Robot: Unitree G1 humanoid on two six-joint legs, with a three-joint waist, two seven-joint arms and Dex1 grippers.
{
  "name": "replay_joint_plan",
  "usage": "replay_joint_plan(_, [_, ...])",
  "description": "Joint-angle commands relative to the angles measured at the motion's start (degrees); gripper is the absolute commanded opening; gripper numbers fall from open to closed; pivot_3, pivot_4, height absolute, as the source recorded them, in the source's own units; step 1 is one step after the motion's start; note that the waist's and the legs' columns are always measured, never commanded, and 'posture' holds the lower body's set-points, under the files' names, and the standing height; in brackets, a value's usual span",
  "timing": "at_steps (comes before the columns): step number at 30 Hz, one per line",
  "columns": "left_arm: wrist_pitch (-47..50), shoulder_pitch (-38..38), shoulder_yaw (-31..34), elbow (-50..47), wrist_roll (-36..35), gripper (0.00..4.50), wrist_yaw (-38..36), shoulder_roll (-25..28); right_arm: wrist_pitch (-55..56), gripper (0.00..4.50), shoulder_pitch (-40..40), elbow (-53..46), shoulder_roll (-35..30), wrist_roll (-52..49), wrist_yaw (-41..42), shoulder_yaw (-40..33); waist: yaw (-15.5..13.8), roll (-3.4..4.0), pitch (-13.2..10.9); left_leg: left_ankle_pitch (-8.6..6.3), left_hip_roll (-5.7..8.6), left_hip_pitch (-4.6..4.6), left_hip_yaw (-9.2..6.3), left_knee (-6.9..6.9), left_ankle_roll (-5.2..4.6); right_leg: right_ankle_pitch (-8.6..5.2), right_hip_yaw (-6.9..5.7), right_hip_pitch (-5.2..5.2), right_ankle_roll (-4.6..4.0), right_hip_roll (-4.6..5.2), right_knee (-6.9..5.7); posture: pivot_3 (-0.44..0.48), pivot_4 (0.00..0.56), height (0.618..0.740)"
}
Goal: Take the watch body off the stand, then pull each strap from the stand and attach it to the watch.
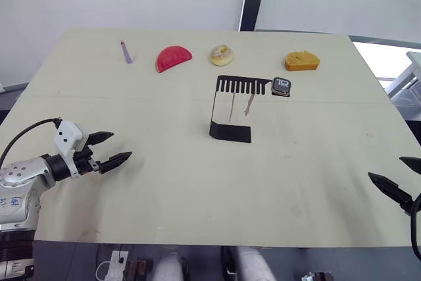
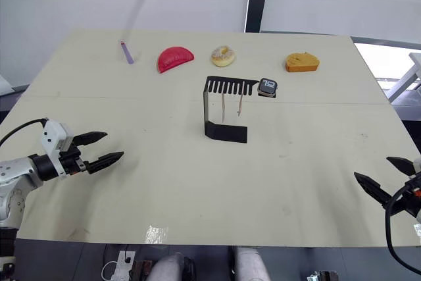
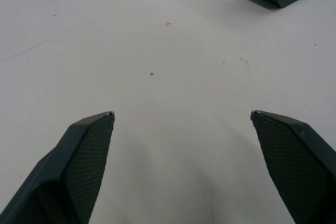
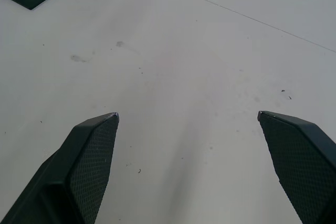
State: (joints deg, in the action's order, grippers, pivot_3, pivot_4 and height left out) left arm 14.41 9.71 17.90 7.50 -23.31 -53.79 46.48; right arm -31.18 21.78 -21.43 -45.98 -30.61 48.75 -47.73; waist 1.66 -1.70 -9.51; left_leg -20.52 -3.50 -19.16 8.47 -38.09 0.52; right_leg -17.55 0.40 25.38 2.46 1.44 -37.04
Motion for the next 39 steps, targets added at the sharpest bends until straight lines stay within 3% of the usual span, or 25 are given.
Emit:
replay_joint_plan(1, [0.51, 0.07, 0.57, -3.18, -0.66, 4.5, 0.71, -0.1, 1.5, 4.49, -1.25, -0.33, -0.44, 0.87, -1.26, 0.13, 0.03, 0.0, 0.0, 0.0, 0.0, 0.0, 0.0, 0.0, 0.0, 0.0, 0.0, 0.0, 0.0, 0.0, 0.0, 0.0, 0.15, 0.737])
replay_joint_plan(6, [3.49, 0.55, -1.08, -9.75, -1.82, 4.5, 0.97, -0.93, 1.4, 4.49, -3.91, -3.54, 1.31, 3.74, -6.79, 3.45, -0.01, -0.01, 0.01, 0.01, 0.0, 0.0, 0.01, -0.04, 0.02, 0.0, 0.02, 0.01, 0.01, 0.01, -0.05, 0.0, 0.15, 0.737])
replay_joint_plan(13, [9.91, 8.15, -7.7, -16.97, -5.64, 4.5, -3.09, -0.69, -10.22, 4.49, -10.06, -22.38, 8.12, 0.08, -22.93, 8.83, -0.04, 0.0, 0.01, 0.08, 0.01, 0.01, -0.01, -0.12, 0.14, 0.0, 0.03, 0.03, -0.01, 0.0, -0.27, 0.0, 0.15, 0.737])
replay_joint_plan(19, [14.52, 21.7, -12.53, -16.36, -9.92, 4.5, -7.31, -3.32, -26.8, 4.49, -23.16, -37.63, 15.09, -4.93, -41.84, 20.16, 0.34, 0.0, 0.0, 0.19, 0.03, 0.01, 0.01, -0.23, 0.26, -0.03, 0.06, 0.09, -0.05, -0.06, -0.43, 0.0, 0.15, 0.737])
replay_joint_plan(23, [14.69, 28.4, -14.4, -13.17, -9.89, 4.5, -9.1, -5.27, -31.67, 4.49, -34.53, -38.57, 14.6, -11.01, -53.37, 28.54, 0.41, 0.01, 0.0, 0.21, 0.04, -0.01, 0.01, -0.27, 0.26, -0.04, 0.07, 0.13, -0.08, -0.07, -0.46, 0.0, 0.15, 0.737])
replay_joint_plan(28, [11.34, 35.65, -16.26, -6.12, -8.09, 4.5, -12.49, -7.71, -42.7, 4.49, -48.91, -38.56, 24.19, -11.71, -66.16, 33.58, 0.53, 0.01, 0.0, 0.25, 0.01, -0.07, -0.03, -0.36, 0.26, -0.08, 0.05, 0.2, -0.14, -0.1, -0.55, 0.0, 0.15, 0.737])
replay_joint_plan(35, [7.96, 38.67, -17.1, -2.4, -6.05, 4.5, -13.66, -9.93, -51.47, 4.49, -59.28, -36.49, 35.47, -9.05, -71.12, 33.68, 0.69, 0.01, 0.0, 0.24, -0.03, -0.24, -0.04, -0.47, 0.23, -0.08, 0.02, 0.32, -0.14, -0.07, -0.59, 0.0, 0.15, 0.737])
replay_joint_plan(39, [8.07, 38.41, -17.1, -3.58, -5.91, 4.5, -13.4, -10.7, -53.47, 4.49, -61.51, -34.23, 37.86, -5.63, -71.23, 34.71, 0.99, 0.01, 0.0, 0.24, -0.04, -0.31, -0.08, -0.53, 0.23, -0.08, -0.02, 0.35, -0.14, -0.07, -0.62, 0.0, 0.15, 0.737])
